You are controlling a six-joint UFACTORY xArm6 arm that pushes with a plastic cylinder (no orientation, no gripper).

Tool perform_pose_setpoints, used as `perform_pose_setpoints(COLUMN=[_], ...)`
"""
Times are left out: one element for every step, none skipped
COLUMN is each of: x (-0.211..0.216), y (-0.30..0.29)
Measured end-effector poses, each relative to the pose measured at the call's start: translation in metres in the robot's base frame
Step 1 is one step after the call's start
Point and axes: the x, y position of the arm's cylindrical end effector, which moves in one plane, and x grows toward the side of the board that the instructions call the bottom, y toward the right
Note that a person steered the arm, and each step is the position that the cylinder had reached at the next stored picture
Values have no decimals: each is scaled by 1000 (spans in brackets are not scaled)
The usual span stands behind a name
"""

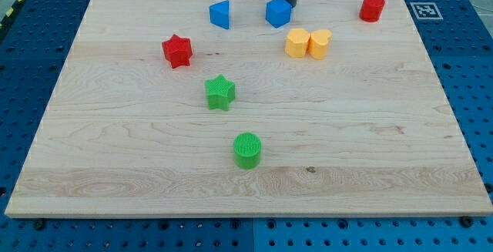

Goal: Push the blue cube into the blue triangle

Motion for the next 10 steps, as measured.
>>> perform_pose_setpoints(x=[-1, 16, 38, 38, 38, 24, -6, 0, 19, 26], y=[28, 55, 33, 2, -13, 8, 39, 12, -4, -8])
